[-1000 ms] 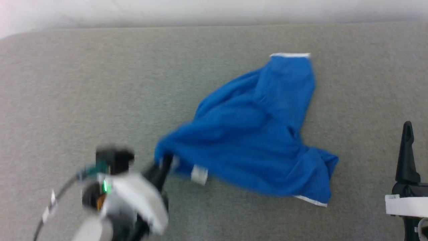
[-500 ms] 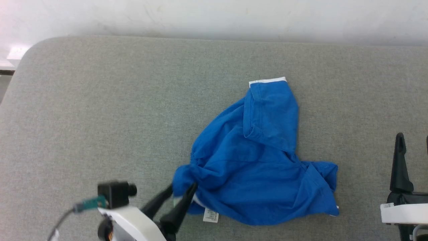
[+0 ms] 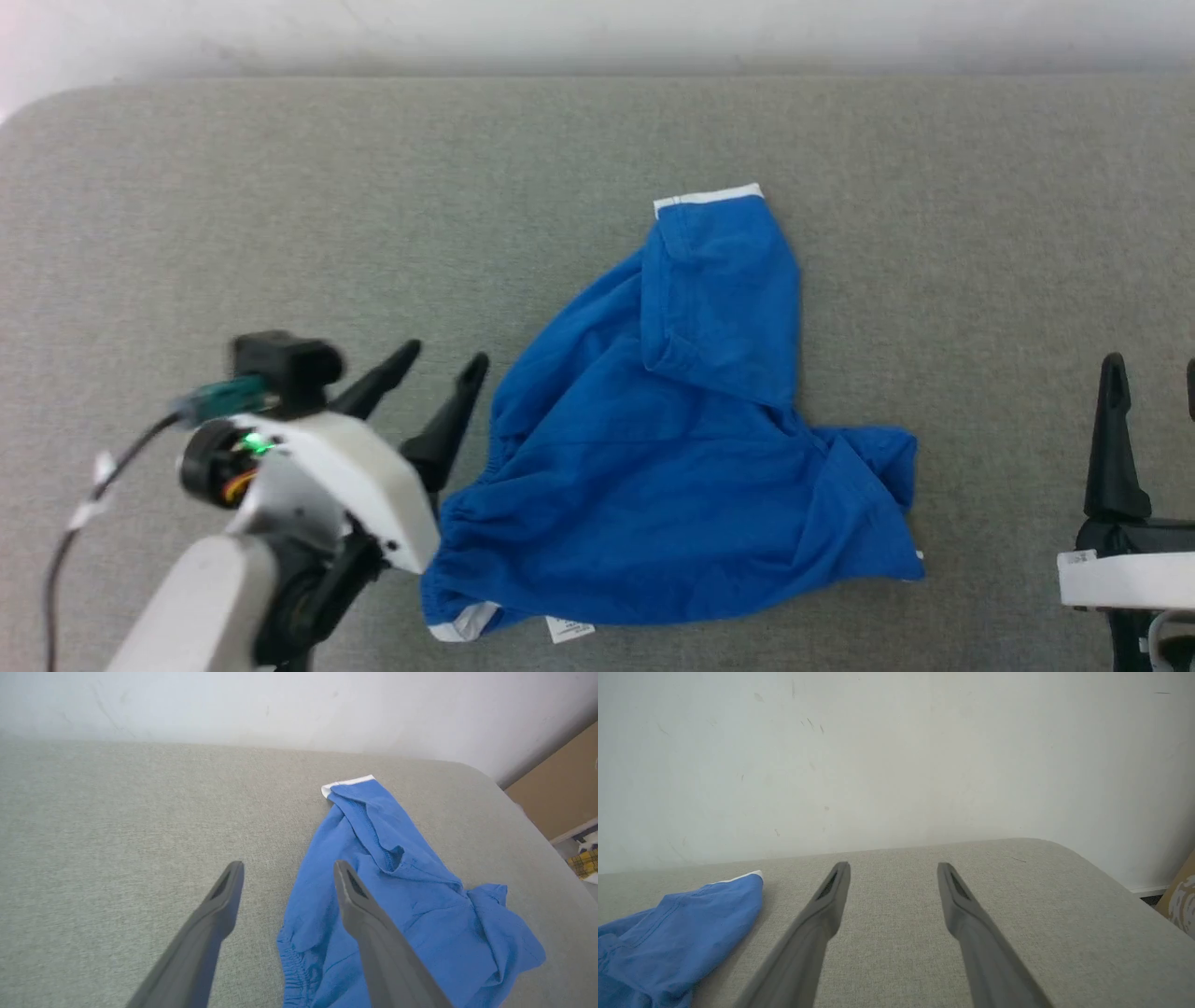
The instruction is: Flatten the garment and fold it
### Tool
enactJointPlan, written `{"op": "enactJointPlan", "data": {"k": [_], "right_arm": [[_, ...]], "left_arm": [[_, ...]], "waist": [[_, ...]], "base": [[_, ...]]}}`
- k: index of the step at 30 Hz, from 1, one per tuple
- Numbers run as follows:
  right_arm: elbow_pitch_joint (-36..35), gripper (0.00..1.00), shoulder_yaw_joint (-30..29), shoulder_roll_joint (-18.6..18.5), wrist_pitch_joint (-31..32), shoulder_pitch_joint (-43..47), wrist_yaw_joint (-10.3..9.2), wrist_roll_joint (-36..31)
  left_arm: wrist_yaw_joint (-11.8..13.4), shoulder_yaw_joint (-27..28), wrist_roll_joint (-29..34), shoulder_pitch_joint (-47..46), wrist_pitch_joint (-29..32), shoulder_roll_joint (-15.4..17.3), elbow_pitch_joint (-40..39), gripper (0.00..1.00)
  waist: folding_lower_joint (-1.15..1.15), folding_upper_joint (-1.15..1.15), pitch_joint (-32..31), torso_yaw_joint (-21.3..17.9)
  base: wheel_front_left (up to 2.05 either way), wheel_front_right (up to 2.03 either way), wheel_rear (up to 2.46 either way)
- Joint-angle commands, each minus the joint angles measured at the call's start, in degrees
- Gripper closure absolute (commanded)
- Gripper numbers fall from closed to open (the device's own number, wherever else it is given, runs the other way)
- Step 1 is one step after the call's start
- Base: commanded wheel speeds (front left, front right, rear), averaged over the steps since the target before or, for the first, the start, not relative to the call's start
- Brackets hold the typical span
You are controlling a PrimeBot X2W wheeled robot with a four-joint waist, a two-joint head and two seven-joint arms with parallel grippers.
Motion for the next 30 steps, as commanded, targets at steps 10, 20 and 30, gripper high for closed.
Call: {"op": "enactJointPlan", "data": {"k": [10, 20, 30], "right_arm": [[-0.1, 0.00, 0.9, 0.1, -0.3, -2.8, -0.05, 0.5], [-0.9, 0.00, 0.0, 0.1, -0.3, -3.2, -0.05, 0.4], [-1.0, 0.00, 1.4, 0.1, -0.3, -5.4, -0.05, 1.0]], "left_arm": [[-6.2, -9.1, 5.5, -10.8, 2.2, -2.2, 19.7, 0.00], [-7.4, -8.6, 7.1, -21.3, -4.1, -4.5, 26.7, 1.00], [-4.0, -2.8, 9.2, -31.4, -9.2, -1.5, 31.0, 0.67]], "waist": [[-0.01, -0.01, 4.0, -3.4], [-0.01, -0.01, 6.1, -4.0], [-0.01, -0.01, 9.7, -5.5]], "base": [[0.00, 0.00, 0.00], [0.00, 0.00, 0.00], [0.00, 0.00, 0.00]]}}
